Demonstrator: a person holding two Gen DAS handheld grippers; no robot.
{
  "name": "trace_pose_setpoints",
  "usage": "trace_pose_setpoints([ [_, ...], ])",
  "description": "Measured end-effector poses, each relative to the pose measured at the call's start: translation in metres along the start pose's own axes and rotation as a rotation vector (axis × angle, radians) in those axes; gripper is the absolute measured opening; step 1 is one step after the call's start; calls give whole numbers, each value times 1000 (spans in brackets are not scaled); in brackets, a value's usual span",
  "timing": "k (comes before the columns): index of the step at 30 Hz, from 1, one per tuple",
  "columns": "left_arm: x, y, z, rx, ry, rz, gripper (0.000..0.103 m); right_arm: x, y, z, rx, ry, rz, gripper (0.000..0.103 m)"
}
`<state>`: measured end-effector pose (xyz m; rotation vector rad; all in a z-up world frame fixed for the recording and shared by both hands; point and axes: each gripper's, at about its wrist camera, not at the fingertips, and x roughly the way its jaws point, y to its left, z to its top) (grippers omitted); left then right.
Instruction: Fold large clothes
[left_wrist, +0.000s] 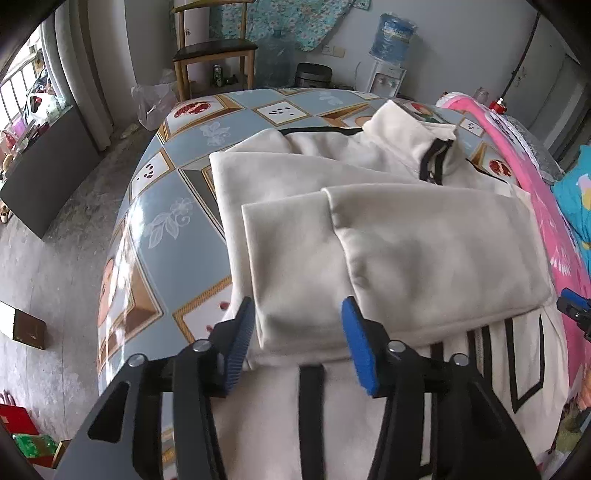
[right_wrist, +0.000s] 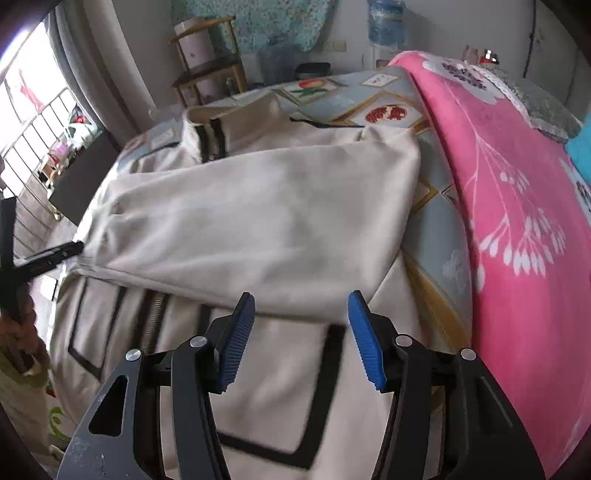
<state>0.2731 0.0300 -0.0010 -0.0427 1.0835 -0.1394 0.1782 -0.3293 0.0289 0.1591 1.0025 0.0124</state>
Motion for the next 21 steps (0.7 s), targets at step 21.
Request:
trace_pose_setpoints([
  [21, -14, -51, -121, 142, 86, 61, 93, -5, 85, -119, 17, 34, -63, 85],
])
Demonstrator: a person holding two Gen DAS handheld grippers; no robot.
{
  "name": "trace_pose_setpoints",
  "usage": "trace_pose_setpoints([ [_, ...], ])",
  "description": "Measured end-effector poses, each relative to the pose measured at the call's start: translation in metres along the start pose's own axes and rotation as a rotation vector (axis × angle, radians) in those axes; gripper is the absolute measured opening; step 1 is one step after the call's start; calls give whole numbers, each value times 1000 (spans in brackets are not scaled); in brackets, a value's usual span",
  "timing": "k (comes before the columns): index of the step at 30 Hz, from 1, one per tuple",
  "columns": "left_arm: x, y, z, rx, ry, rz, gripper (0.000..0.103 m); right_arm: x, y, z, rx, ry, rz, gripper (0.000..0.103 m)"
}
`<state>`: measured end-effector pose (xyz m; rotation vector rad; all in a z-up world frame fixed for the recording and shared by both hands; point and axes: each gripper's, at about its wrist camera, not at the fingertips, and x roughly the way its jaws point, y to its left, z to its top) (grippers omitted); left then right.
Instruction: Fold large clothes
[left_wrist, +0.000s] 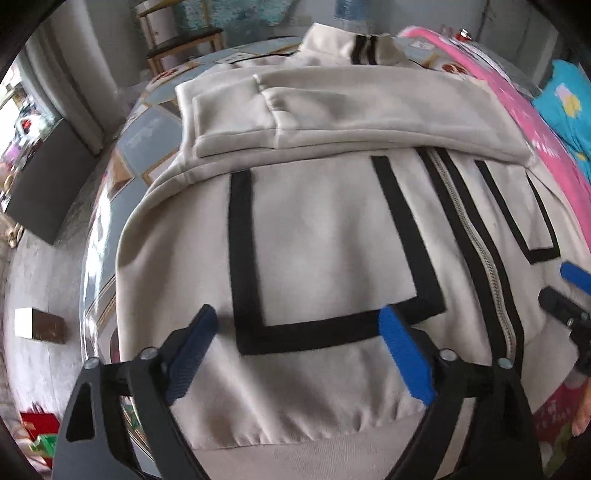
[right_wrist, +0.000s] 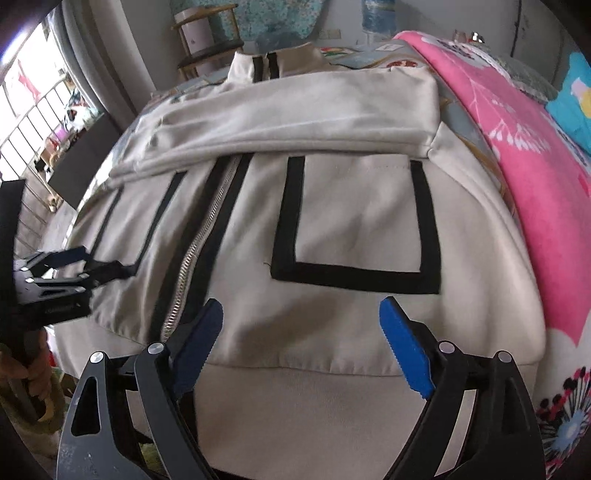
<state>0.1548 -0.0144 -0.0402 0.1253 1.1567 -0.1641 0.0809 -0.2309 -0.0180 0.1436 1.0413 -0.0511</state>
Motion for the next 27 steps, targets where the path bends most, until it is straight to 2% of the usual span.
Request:
trace_pose_setpoints([
  [2, 4, 5, -1, -32, 3, -1, 98, 7, 2, -1, -22, 8, -23, 86],
  [10, 3, 5, -8, -32, -10, -5, 98, 15, 3, -10, -39, 9, -33, 96],
  [27, 4, 5, -7, -27, -8, -4, 98, 16, 5, -14, -46, -1, -65, 96],
])
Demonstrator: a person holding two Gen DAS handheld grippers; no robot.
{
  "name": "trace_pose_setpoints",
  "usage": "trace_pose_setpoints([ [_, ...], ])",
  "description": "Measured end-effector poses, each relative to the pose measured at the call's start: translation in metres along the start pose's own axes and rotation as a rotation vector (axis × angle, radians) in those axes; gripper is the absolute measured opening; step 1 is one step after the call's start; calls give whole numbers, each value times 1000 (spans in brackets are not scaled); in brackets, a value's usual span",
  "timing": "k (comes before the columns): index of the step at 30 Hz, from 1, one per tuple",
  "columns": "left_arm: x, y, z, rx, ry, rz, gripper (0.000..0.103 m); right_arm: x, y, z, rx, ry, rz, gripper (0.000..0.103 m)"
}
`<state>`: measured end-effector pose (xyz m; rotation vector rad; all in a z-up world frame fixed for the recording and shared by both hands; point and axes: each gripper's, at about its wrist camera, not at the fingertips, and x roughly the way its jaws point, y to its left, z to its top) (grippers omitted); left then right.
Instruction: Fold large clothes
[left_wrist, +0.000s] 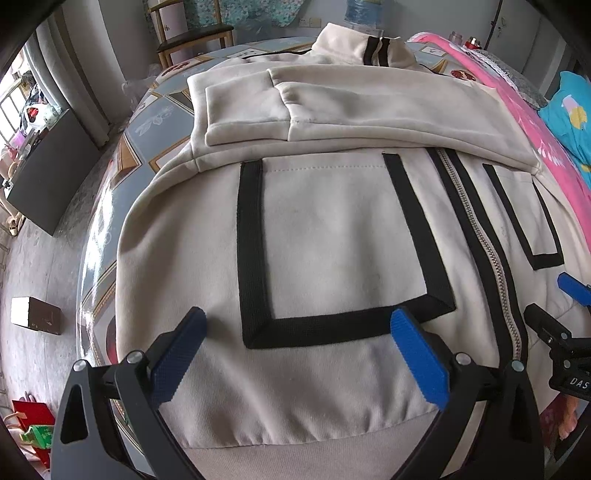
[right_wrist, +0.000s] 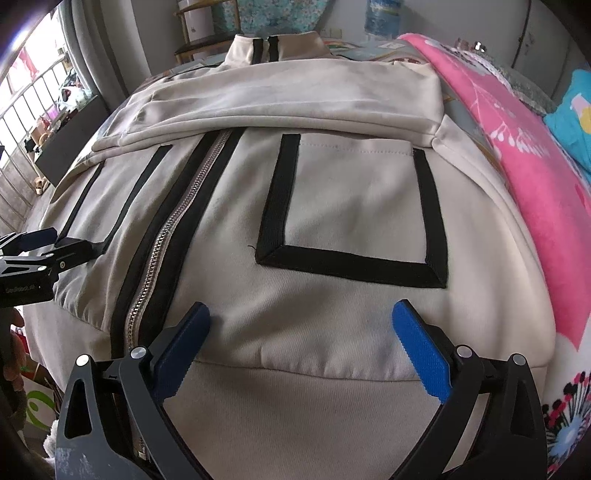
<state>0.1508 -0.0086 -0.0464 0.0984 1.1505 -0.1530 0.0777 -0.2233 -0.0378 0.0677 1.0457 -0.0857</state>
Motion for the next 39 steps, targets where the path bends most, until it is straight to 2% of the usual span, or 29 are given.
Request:
trace_pose_setpoints([
  [25, 1, 0, 1, 8, 12, -6, 98, 0, 0, 0, -3, -4, -7, 96],
  [33, -2, 4, -1, 44, 19, -15, 98, 0, 0, 1, -17, -7, 1, 96],
  [39, -50, 27, -32, 32, -128, 18, 98, -2, 1, -3, -32, -26, 14, 96],
])
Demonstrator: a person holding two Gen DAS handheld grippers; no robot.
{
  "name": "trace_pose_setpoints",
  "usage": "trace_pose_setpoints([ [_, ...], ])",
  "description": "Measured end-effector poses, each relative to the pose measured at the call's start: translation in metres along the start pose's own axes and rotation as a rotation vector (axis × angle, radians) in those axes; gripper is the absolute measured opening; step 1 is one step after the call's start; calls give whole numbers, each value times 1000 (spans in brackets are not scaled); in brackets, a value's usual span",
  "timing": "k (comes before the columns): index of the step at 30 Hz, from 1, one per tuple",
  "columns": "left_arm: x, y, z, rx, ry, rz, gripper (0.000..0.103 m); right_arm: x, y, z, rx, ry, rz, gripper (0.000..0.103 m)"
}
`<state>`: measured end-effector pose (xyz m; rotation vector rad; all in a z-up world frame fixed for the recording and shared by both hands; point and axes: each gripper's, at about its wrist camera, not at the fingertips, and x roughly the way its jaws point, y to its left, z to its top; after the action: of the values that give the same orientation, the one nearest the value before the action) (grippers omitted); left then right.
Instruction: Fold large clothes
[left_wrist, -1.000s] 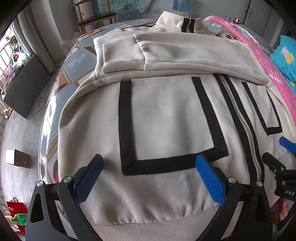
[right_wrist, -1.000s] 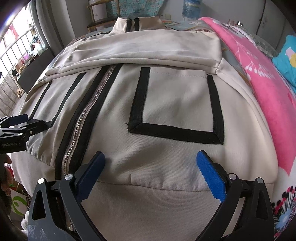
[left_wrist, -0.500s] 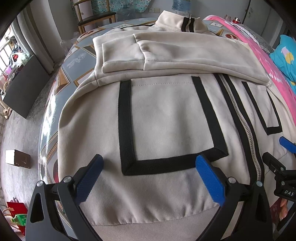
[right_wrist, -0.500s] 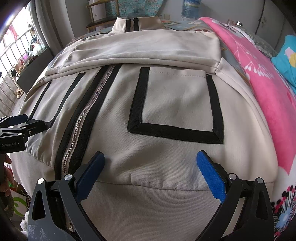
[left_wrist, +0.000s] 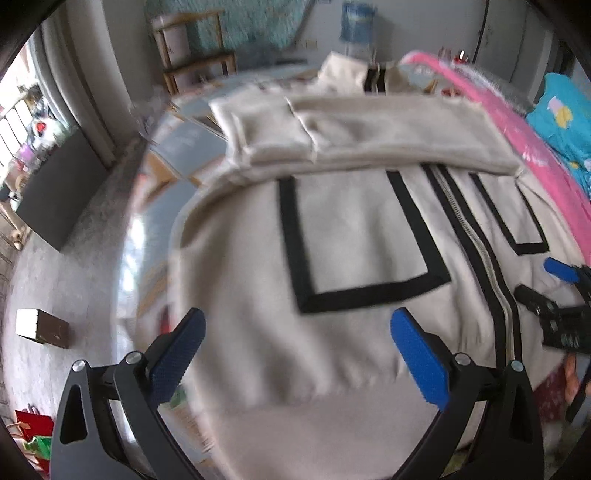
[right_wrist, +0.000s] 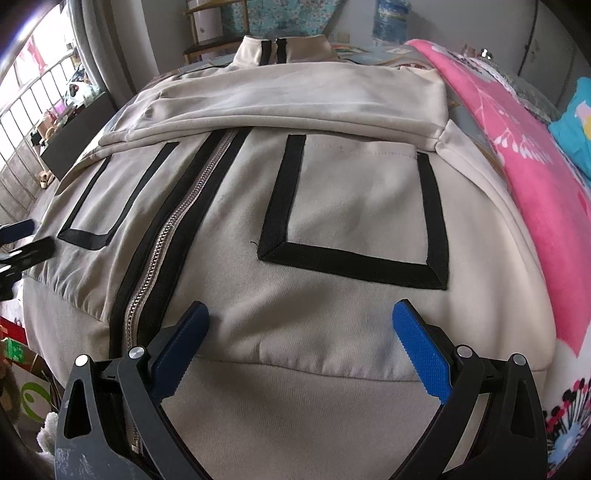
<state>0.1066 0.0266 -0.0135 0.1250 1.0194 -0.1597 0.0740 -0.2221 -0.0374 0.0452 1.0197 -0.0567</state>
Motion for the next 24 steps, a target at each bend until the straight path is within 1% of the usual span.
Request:
trace_pose_setpoints([
  [1, -12, 6, -10, 1, -29, 15, 98, 0, 0, -1, 0, -5, -1, 96],
  [4, -34, 19, -36, -12, -64, 30, 98, 0, 1, -1, -3, 0, -1, 96],
  [7, -46, 24, -59, -20, -69, 34, 98, 0, 1, 1, -7, 9, 0, 96],
  [10, -44, 25, -82, -47, -38, 26, 98, 1, 1, 2, -10, 13, 0, 96],
  [11, -41, 26, -89, -65, -23, 12, 96, 1, 1, 2, -11, 14, 0, 96],
  [12, -38, 28, -95, -88, -10, -5, 92, 1, 1, 2, -11, 16, -1, 96],
  [15, -27, 35, -105, -174, 15, -76, 85, 2, 2, 4, -12, 25, -2, 96],
  [16, -25, 37, -107, -197, 18, -97, 80, 2, 2, 4, -12, 29, -2, 96],
  [18, -18, 46, -111, -259, 34, -173, 69, 3, 2, 5, -13, 36, -2, 96],
  [19, -15, 50, -113, -281, 45, -198, 67, 3, 2, 6, -13, 37, -2, 96],
  [21, -9, 55, -115, -308, 63, -230, 59, 3, 2, 6, -13, 36, -2, 96],
  [23, -6, 59, -118, -331, 67, -271, 57, 4, 2, 7, -12, 35, -3, 96],
  [24, -4, 60, -118, -341, 69, -294, 54, 4, 2, 8, -11, 34, -3, 96],
])
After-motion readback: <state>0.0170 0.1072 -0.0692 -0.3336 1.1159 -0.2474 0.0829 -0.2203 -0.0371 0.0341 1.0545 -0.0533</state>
